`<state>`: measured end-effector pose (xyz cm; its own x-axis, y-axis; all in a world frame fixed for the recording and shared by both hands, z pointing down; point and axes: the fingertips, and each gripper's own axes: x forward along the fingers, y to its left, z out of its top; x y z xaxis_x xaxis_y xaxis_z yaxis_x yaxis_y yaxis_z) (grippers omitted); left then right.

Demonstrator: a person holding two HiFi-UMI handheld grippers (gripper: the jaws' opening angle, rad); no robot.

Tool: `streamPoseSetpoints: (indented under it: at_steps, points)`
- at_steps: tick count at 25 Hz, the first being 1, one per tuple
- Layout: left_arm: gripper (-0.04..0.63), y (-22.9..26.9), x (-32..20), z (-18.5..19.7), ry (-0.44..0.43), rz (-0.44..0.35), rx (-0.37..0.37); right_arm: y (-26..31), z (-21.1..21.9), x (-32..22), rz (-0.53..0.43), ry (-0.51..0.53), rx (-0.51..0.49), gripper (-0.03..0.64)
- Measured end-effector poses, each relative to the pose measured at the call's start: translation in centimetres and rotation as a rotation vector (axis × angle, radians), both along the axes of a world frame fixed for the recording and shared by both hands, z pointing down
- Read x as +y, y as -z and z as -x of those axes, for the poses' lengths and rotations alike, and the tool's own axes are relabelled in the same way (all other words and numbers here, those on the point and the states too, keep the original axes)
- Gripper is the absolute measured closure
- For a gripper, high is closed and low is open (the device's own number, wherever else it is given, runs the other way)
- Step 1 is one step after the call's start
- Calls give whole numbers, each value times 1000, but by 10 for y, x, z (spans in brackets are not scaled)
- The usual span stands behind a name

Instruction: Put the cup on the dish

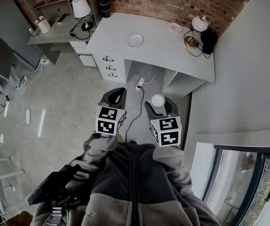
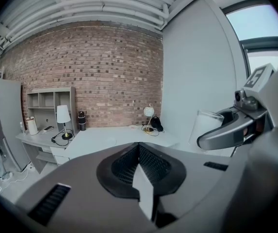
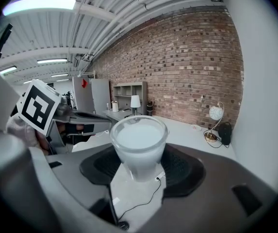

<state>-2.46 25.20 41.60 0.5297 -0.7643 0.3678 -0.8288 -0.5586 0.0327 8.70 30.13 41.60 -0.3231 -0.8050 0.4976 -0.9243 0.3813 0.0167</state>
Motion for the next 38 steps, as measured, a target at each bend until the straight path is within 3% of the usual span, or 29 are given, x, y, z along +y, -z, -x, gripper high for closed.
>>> streamPoseSetpoints:
  at_steps: [9,19,30,38]
  points:
    - [590,4,9,-21,-18,-28,-12,2,-13,11,-27,11,-5,357]
    - [589,-7,2,-11,7,-16,-10,-10,-2,4,-13,38,-16,357]
    - [589,-9,-67,-6,9,-29,15,-10,5,-64,-23,46,11,357]
    - [589,-19,-129,10,25,7,19,-18,19,-127,8,59,22,357]
